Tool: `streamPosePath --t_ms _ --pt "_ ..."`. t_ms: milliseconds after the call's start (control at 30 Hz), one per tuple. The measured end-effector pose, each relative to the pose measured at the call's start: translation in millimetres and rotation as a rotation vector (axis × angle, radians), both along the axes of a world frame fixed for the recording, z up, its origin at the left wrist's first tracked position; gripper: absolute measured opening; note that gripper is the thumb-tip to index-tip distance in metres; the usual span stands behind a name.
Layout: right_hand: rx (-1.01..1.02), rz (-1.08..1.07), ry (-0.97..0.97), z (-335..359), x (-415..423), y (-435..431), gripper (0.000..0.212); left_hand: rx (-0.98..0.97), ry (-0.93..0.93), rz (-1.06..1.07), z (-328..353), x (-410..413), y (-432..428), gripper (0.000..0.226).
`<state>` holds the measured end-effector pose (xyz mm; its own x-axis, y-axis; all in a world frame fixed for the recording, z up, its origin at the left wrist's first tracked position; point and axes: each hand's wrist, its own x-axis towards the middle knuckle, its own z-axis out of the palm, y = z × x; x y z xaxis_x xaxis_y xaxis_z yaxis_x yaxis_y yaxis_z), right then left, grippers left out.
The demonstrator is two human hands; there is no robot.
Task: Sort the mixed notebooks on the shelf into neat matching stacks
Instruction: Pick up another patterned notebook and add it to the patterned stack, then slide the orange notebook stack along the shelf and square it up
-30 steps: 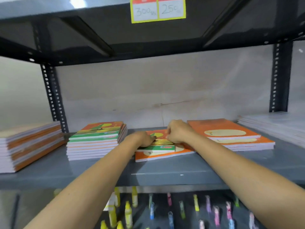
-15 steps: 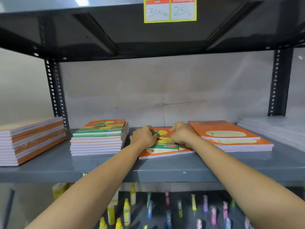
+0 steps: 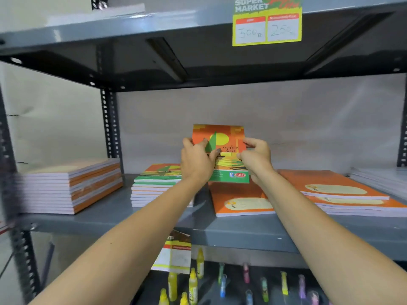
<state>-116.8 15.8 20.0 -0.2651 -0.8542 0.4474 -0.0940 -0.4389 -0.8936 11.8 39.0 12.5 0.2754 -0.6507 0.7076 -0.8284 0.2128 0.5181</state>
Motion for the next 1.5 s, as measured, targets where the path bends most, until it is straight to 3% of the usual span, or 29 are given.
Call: streamPosePath --t_ms 100,233,367,533,600,700,833,933,1033,1100,1200,1300,1400,1500 --pt "-0.068 0.026 0.017 14 38 -2 0.042 -0.015 -0.037 0.071 22 38 8 0.045" --pt "-0.107 -0.006 0.249 21 99 -18 0.038 0.030 -0.007 0.073 35 103 3 0.042" --pt "-0.027 -0.006 0.431 9 134 -41 0.021 0.131 -0.002 0.108 19 136 -10 0.031" --pt "0.244 0.086 0.570 -13 144 -65 0.026 0.359 -0.007 0.093 -1 154 -21 0.032" --pt "0.259 0.099 0.578 -14 143 -69 0.011 0.424 0.029 0.081 -1 159 -27 0.033" --pt "0.245 0.102 0.586 -17 141 -70 0.027 0.457 0.067 0.054 -1 160 -29 0.037" --pt "0.212 0.201 0.710 -8 117 -70 0.025 0.528 -0.049 0.096 10 163 -27 0.042" --pt "0.198 0.131 0.708 14 59 -66 0.020 0.385 -0.143 0.184 32 147 -23 0.025" --pt "0.232 -0.027 0.767 18 -4 -54 0.020 0.250 -0.231 0.266 42 97 -18 0.030" --pt "0.352 -0.100 0.909 15 -33 -40 0.005 0.203 -0.315 0.269 37 53 -11 0.030" --pt "0.518 -0.088 1.202 10 -53 -27 0.028 0.168 -0.559 0.161 11 -6 -2 0.025" --pt "0.563 -0.119 1.415 -10 -51 -22 0.032 0.314 -0.746 0.061 -29 -46 1 0.028" --pt "0.582 -0.134 1.492 -30 -45 -18 0.035 0.583 -0.605 0.040 -51 -54 -8 0.043" --pt "0.535 -0.139 1.367 -41 -47 -21 0.046 0.691 -0.407 -0.013 -57 -45 -14 0.052"
